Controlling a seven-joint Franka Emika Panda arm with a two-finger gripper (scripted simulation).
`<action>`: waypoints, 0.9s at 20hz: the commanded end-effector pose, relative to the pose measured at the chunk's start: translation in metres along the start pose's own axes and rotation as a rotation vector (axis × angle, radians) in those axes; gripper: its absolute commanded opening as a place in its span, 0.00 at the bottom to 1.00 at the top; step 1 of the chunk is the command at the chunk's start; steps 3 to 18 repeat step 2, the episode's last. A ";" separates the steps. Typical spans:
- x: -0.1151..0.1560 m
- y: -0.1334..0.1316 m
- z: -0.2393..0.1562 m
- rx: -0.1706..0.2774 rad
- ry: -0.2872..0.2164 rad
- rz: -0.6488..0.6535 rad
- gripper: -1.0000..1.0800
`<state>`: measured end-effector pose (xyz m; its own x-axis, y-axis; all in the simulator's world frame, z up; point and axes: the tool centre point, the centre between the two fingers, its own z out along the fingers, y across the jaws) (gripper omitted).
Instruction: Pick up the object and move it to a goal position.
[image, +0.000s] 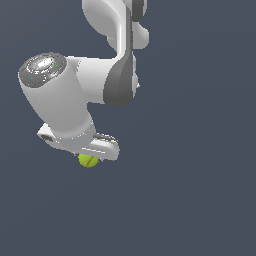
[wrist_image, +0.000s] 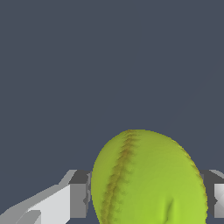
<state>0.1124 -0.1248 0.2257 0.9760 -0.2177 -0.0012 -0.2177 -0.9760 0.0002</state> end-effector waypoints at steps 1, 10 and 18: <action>0.001 0.002 -0.003 0.000 0.001 -0.001 0.00; 0.002 0.002 -0.003 0.000 0.001 -0.001 0.00; 0.002 0.002 -0.003 0.000 0.001 -0.001 0.00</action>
